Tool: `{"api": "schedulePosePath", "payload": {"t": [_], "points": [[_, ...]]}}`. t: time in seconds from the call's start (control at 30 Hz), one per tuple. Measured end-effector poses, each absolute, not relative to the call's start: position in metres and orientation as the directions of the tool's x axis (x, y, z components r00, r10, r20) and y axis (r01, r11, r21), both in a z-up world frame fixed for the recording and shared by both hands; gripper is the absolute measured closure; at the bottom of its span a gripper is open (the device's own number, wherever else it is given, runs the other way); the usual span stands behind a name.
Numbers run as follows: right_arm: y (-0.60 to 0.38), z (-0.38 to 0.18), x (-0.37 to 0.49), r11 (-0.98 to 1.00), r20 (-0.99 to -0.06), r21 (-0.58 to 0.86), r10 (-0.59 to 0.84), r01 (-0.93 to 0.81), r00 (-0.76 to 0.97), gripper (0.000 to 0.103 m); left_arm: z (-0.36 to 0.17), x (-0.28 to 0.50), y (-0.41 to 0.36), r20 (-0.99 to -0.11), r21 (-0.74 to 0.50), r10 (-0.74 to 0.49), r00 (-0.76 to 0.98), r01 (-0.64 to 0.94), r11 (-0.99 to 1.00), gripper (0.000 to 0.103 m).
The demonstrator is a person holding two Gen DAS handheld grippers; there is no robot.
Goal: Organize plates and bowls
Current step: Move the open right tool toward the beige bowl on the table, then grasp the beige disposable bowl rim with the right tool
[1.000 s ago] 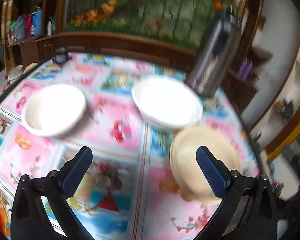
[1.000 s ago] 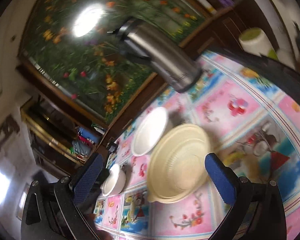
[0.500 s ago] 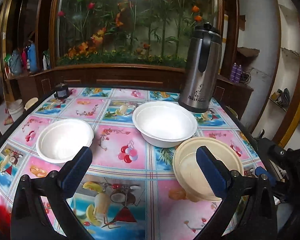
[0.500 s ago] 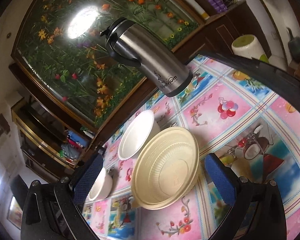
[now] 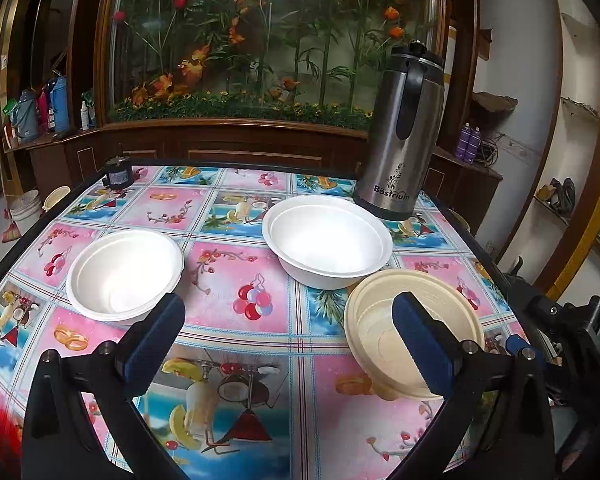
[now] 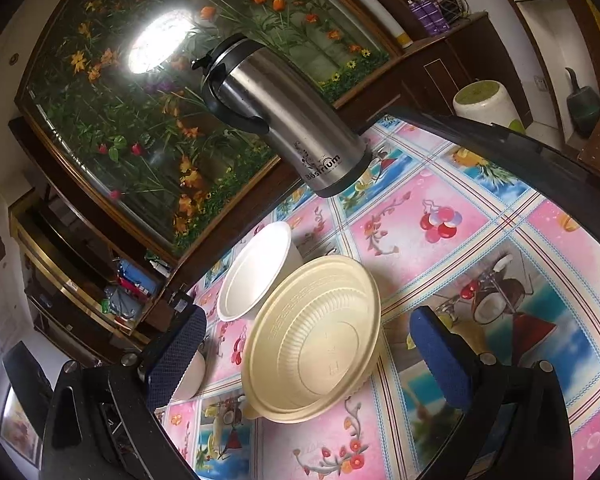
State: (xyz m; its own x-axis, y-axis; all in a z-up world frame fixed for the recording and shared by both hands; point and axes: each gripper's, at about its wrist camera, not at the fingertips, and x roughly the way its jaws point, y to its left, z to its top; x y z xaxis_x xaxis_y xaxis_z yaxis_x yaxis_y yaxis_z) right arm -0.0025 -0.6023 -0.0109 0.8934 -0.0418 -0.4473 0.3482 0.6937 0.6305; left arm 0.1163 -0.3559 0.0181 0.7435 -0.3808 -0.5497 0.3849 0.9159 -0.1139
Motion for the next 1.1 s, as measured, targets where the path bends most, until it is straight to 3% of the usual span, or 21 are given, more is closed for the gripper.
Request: {"api": "schedulePosePath", "payload": {"t": [1.1], "points": [[-0.6034, -0.0055, -0.0034, 0.688, -0.448, 0.635, -0.041, 0.35, 0.893, 0.0, 0.0152, 0.1142, -0.3596, -0.565, -0.132, -0.4, 0.721, 0.4, 0.907, 0.0]]}}
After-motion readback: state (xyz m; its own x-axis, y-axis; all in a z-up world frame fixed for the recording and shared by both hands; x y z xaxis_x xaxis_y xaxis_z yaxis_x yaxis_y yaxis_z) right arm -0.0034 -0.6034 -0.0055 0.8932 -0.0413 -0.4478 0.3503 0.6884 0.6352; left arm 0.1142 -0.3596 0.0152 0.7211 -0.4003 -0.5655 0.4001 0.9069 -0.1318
